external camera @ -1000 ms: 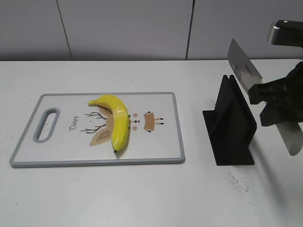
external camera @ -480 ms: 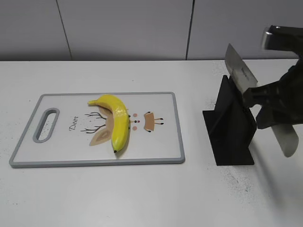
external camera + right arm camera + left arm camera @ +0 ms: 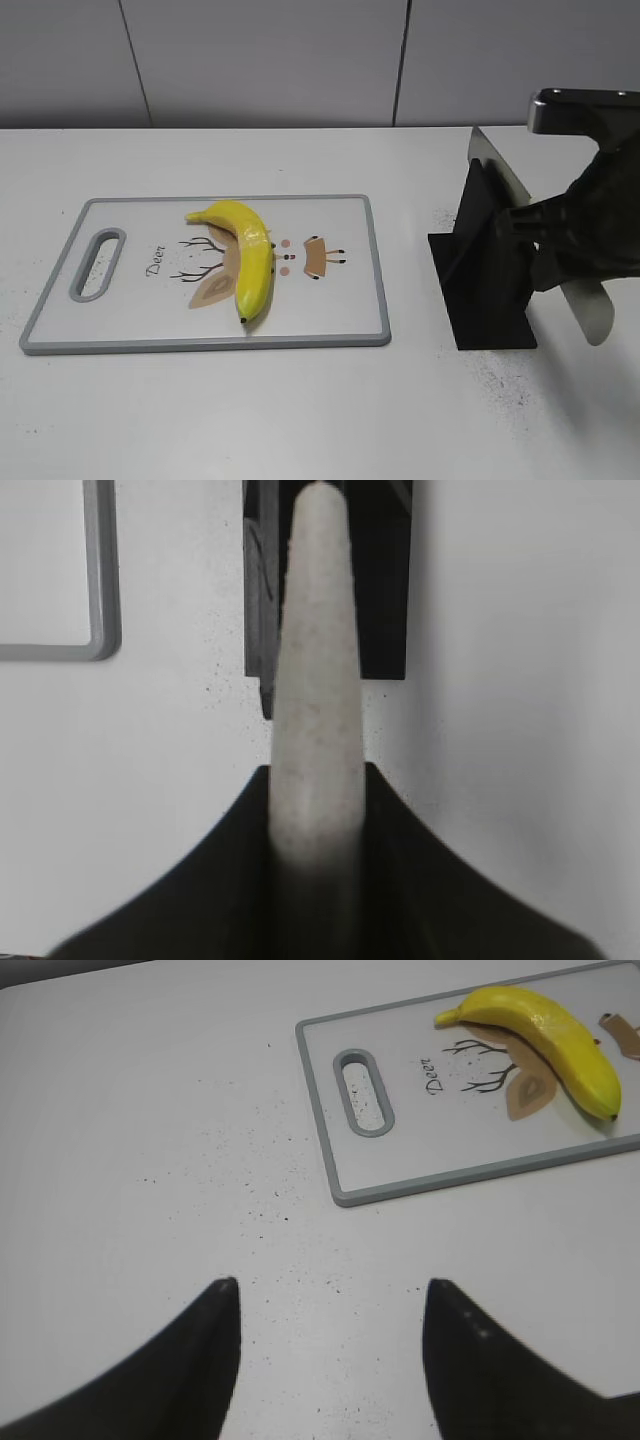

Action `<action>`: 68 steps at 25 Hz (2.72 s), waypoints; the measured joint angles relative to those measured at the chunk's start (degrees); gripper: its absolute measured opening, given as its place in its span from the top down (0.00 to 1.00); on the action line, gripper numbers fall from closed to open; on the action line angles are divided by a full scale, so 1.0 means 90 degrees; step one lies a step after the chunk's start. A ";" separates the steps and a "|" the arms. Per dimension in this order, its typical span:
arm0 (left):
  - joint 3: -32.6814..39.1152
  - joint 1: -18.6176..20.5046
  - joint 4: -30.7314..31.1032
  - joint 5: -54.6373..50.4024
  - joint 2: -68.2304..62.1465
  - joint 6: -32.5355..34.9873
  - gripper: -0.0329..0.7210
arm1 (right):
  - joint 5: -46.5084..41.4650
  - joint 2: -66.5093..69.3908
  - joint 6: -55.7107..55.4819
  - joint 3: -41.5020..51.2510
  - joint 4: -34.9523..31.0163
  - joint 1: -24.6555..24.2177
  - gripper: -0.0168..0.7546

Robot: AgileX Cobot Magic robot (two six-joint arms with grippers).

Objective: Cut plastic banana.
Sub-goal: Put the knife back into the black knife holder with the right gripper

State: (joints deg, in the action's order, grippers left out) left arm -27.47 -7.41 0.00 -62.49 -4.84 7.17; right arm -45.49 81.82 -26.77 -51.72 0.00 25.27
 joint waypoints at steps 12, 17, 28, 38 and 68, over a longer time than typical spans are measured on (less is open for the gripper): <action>0.0005 0.0000 0.0000 0.0000 0.0000 0.0000 0.22 | 0.0426 -0.0022 0.0034 -0.0029 0.0075 0.0000 0.20; 0.0005 0.0000 0.0000 0.0000 0.0000 0.0000 0.22 | 0.0318 -0.0604 0.0560 -0.0314 0.0095 0.0000 0.20; 0.0005 0.0000 0.0000 0.0000 0.0000 0.0000 0.22 | -0.0338 -0.3719 0.2203 0.0410 0.0000 0.0000 0.21; 0.0005 0.0000 0.0000 0.0000 0.0000 0.0000 0.22 | -0.0968 -0.6890 0.2575 0.2064 0.0100 0.0000 0.21; 0.0005 0.0172 0.0000 0.0007 0.0000 0.0000 0.22 | -0.1576 -0.9132 0.2836 0.2543 0.0000 -0.2010 0.21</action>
State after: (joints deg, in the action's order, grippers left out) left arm -27.42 -5.86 0.00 -62.43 -4.84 7.17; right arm -59.67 -0.38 -1.25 -28.84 0.00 7.18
